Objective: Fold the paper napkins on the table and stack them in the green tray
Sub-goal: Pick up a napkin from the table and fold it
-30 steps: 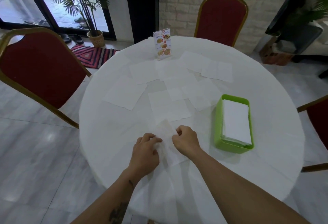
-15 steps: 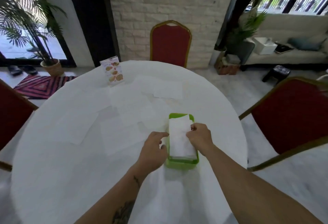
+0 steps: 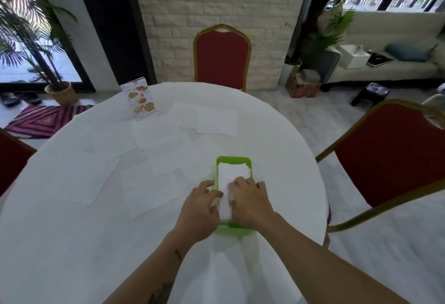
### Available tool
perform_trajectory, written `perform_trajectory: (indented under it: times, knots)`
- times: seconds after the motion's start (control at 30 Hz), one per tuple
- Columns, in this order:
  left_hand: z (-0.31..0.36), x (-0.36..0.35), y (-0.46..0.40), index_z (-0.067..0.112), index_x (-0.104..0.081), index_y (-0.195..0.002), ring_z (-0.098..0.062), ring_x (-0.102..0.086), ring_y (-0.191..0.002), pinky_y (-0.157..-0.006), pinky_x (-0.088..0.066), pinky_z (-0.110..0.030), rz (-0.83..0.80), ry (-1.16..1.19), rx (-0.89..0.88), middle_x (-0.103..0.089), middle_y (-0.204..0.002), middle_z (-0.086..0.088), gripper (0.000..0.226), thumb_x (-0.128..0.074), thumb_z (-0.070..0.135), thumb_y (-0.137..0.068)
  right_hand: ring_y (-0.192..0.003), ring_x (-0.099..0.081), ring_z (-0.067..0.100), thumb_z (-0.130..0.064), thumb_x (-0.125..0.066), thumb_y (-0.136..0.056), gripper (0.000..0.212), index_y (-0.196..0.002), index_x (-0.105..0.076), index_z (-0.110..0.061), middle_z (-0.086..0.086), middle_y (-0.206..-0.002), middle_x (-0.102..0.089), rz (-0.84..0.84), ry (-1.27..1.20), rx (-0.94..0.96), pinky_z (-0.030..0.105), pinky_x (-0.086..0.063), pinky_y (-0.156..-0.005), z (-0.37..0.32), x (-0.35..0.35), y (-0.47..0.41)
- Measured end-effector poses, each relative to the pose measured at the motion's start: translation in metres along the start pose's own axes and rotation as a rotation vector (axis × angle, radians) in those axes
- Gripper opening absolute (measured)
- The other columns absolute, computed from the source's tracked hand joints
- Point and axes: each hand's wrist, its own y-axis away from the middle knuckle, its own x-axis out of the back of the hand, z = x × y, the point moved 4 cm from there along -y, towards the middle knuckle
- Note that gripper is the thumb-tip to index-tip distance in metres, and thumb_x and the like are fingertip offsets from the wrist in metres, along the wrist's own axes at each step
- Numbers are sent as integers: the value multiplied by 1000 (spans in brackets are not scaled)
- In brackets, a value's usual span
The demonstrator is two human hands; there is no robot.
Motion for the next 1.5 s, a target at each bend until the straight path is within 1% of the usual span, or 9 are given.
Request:
perform_trajectory:
  times: [0.17,0.47,0.63,0.77,0.9,1.0,1.17,1.37,1.5]
  knots:
    - [-54,28,10,22,-63,-111,-16,-54,-110,-92,-43,-25,163,123,237,-51,-120,6,32,-53,10,-84,-118,-46,26,-22,-45,-87,44,-129,-55,-19,1,-132,-51,68,-148,-13,42,-33,-98,-22,20,-15]
    - [-159,55,29,21,-33,-143,-29,-27,-139,-113,-28,-46,35,-168,536,-29,-151,-7,60,-55,29,-88,-123,-53,24,-13,-49,-88,49,-137,-54,-13,6,-136,-53,-87,-617,-13,35,-42,-106,-122,-16,-35]
    - [-179,61,33,22,-61,-109,-28,-42,-115,-96,-36,-40,153,-194,464,-49,-123,-3,26,-52,17,-84,-117,-55,21,-14,-52,-90,57,-146,-44,-14,7,-138,-53,-244,-818,-298,27,-45,-87,-128,-52,-32]
    - [-187,63,43,20,-63,-90,-23,-47,-102,-86,-40,-35,163,-145,389,-55,-108,1,17,-51,12,-82,-122,-55,24,-17,-51,-91,57,-147,-43,-17,5,-143,-51,-242,-880,-462,28,-44,-87,-122,-67,-27]
    - [-189,66,62,27,-58,-83,-17,-51,-98,-84,-41,-32,85,-21,274,-59,-101,10,19,-51,9,-80,-99,-63,26,-18,-51,-83,50,-132,-52,-22,6,-121,-61,-214,-1018,-597,31,-52,-71,-116,-74,-25]
    - [-187,67,80,28,-59,-80,-14,-53,-97,-87,-44,-35,65,41,246,-63,-96,13,19,-54,10,-81,-64,-52,24,-9,-50,-81,7,-83,-54,-14,9,-75,-55,-175,-1245,-716,34,-42,-62,-114,-78,-27]
    - [-184,64,102,27,-60,-78,-8,-58,-87,-78,-45,-23,43,188,245,-64,-92,17,21,-57,6,-82,-60,-55,21,-11,-59,-93,10,-85,-60,-5,8,-65,-57,-198,-1566,-856,35,-47,-62,-116,-85,-25]
    - [-188,64,116,26,-59,-72,-9,-58,-109,-82,-40,-9,-15,233,280,-68,-102,14,27,-53,1,-82,-66,-46,22,-13,-62,-83,17,-97,-53,-15,10,-80,-49,-165,-1273,-699,32,-33,-56,-120,-92,-29]
    - [-181,66,122,28,-64,-85,-6,-43,-122,-97,-30,-17,-31,55,201,-59,-122,13,30,-50,2,-82,-107,-52,31,-24,-55,-80,51,-130,-46,-22,9,-123,-43,-135,-498,-397,34,-45,-82,-119,-88,-29]
